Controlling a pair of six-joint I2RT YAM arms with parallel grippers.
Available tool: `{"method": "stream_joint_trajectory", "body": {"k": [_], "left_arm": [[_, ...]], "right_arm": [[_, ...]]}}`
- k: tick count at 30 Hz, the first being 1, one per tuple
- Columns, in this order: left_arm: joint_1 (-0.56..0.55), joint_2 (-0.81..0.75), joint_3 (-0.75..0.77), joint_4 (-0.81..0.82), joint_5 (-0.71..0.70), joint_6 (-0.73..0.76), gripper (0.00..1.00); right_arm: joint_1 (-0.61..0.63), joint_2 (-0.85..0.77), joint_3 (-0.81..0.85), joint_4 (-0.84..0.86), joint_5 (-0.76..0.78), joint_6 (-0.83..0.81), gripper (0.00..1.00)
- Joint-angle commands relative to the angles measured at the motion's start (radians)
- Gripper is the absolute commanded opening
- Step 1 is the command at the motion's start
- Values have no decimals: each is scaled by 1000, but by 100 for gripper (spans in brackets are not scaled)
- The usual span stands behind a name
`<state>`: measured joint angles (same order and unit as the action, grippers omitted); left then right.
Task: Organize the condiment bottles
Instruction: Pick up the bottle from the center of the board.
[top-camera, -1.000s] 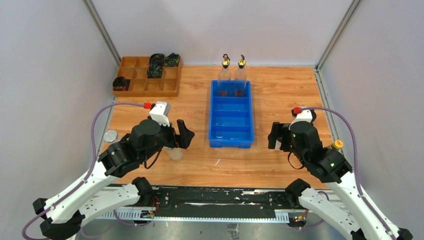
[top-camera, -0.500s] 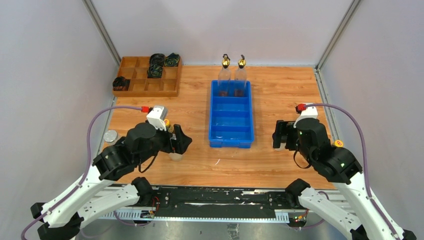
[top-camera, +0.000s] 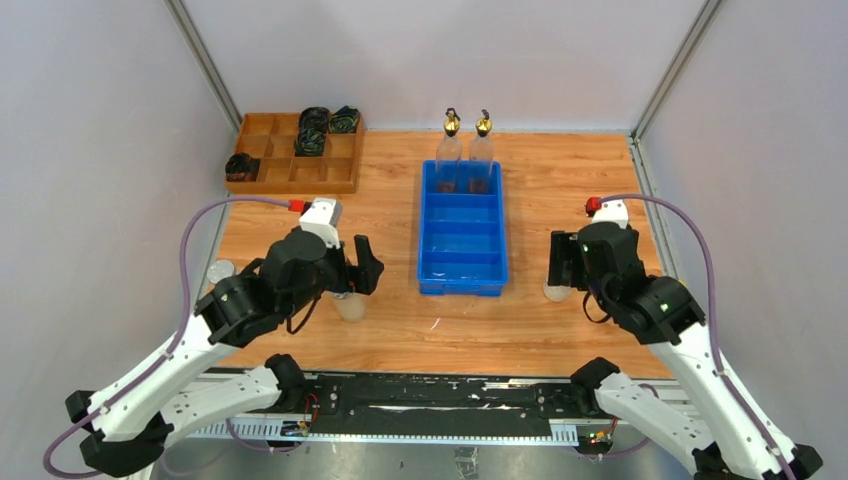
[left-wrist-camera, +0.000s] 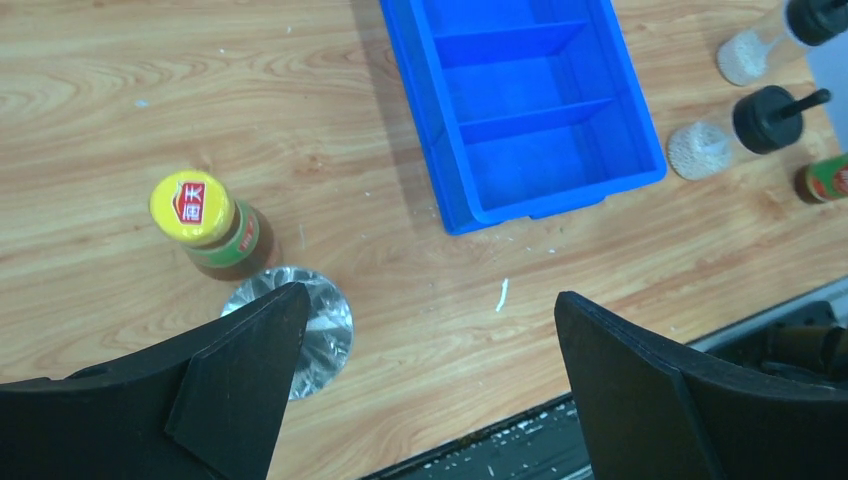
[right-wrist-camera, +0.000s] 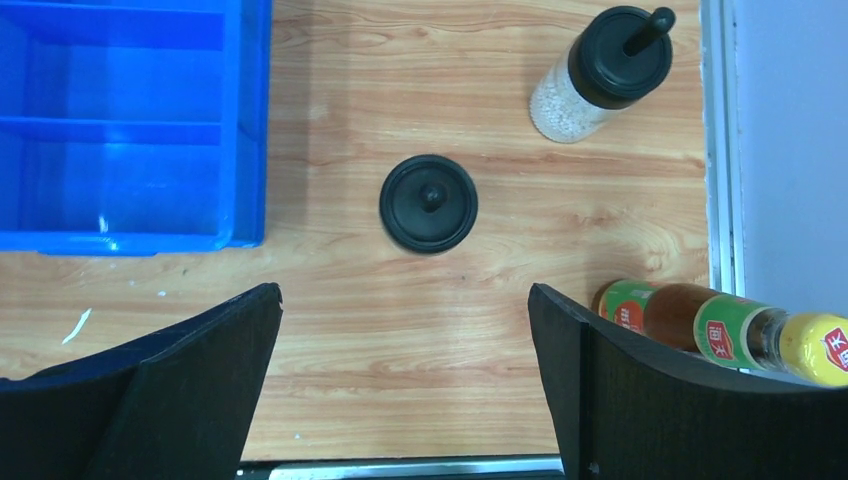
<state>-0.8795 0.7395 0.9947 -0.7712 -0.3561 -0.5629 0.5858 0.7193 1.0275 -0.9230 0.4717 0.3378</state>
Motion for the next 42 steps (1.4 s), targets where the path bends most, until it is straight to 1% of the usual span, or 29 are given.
{"method": "stream_joint_trajectory", "body": {"k": [1, 3, 4, 5, 8, 9, 11, 15, 17, 22, 26, 31, 36, 42], "left_arm": [[-7, 115, 55, 51, -79, 79, 100], [3, 187, 85, 74, -84, 105, 100], [31, 223, 103, 91, -57, 113, 100], [61, 257, 120, 110, 10, 116, 100], [143, 320, 130, 209, 184, 113, 100], [158, 335, 130, 240, 213, 116, 100], [169, 380, 155, 257, 239, 136, 100], [169, 452, 201, 230, 270, 186, 100], [169, 446, 182, 238, 280, 197, 100], [169, 397, 134, 240, 305, 209, 100], [169, 357, 92, 258, 332, 211, 100], [169, 338, 69, 261, 345, 224, 100], [169, 329, 41, 285, 365, 219, 100], [169, 332, 22, 295, 374, 223, 100]], "right_arm": [[-139, 81, 44, 77, -65, -52, 100], [-246, 127, 55, 118, -153, -78, 100], [-307, 157, 63, 130, -190, -89, 100], [-360, 185, 78, 134, -218, -100, 99], [-447, 266, 127, 135, -198, -130, 98], [-461, 292, 141, 130, -174, -128, 98], [-497, 341, 170, 117, -168, -103, 99], [-561, 420, 171, 121, -149, -81, 100], [-608, 437, 155, 126, -151, -67, 100], [-710, 467, 103, 190, -225, -54, 100], [-716, 510, 97, 226, -219, -60, 100], [-715, 531, 33, 345, -257, -65, 100], [-717, 609, 51, 378, -184, -85, 100], [-721, 695, 77, 417, -148, -86, 99]]}}
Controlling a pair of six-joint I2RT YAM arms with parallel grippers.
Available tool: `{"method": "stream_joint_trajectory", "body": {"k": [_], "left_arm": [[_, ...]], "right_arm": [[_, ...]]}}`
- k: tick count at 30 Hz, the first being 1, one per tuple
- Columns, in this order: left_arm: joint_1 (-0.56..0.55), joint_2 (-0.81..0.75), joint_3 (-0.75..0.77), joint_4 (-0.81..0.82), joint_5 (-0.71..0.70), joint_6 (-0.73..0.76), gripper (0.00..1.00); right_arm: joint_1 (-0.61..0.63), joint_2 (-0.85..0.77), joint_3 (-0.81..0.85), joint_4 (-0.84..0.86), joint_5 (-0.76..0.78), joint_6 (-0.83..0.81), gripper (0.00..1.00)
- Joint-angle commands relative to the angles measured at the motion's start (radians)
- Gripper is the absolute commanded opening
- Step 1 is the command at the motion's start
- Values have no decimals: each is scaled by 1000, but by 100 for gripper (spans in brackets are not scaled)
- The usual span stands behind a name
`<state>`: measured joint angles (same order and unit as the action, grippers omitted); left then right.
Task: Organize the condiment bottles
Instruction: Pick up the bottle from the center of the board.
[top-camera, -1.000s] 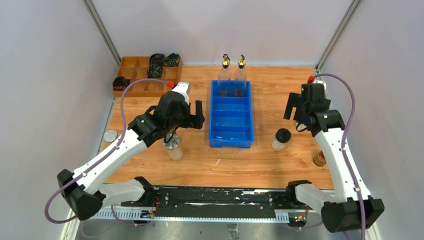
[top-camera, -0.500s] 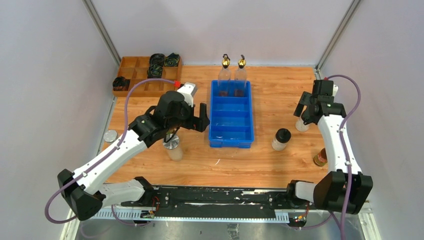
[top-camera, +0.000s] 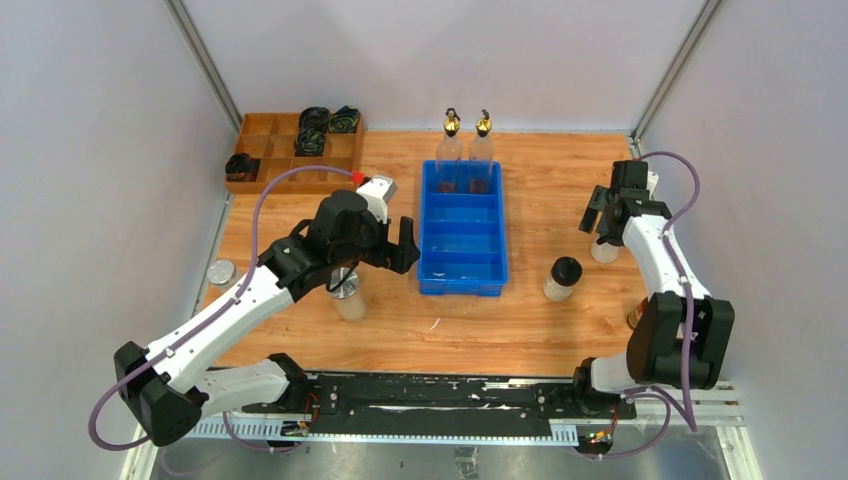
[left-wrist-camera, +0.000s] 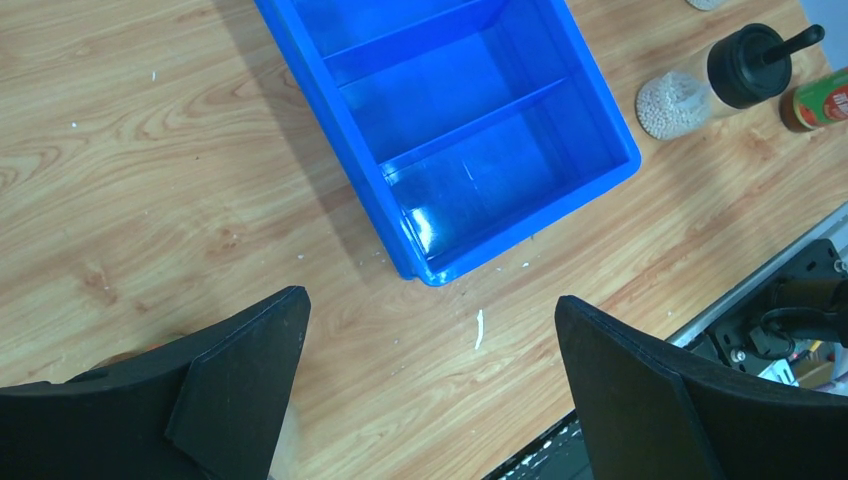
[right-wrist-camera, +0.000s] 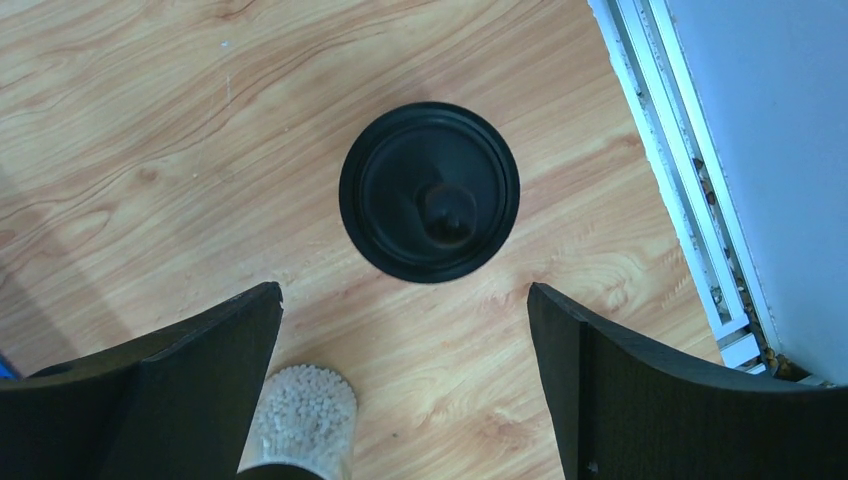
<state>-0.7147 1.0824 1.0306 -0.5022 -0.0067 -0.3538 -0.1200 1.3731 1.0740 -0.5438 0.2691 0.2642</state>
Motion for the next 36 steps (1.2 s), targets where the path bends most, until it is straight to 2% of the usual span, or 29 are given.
{"method": "stream_joint_trajectory", "body": {"k": [1, 6, 15, 20, 24, 31, 36], "left_arm": [[4, -10, -14, 24, 26, 15, 100], [4, -19, -10, 1, 21, 19, 100], [4, -38, -21, -20, 32, -13, 100], [4, -76, -26, -49, 21, -30, 100], [4, -114, -37, -79, 8, -35, 100], [4, -145, -55, -94, 8, -51, 100], [4, -147, -48, -95, 8, -51, 100]], "right_arm": [[-18, 56, 33, 46, 67, -11, 99], [-54, 118, 28, 78, 62, 6, 96], [-83, 155, 27, 102, 60, 22, 78], [-85, 154, 32, 102, 26, 23, 59], [-83, 110, 14, 97, -13, 24, 51], [-36, -14, 22, 43, -44, 3, 49], [8, -81, 94, -47, -89, -17, 49]]}}
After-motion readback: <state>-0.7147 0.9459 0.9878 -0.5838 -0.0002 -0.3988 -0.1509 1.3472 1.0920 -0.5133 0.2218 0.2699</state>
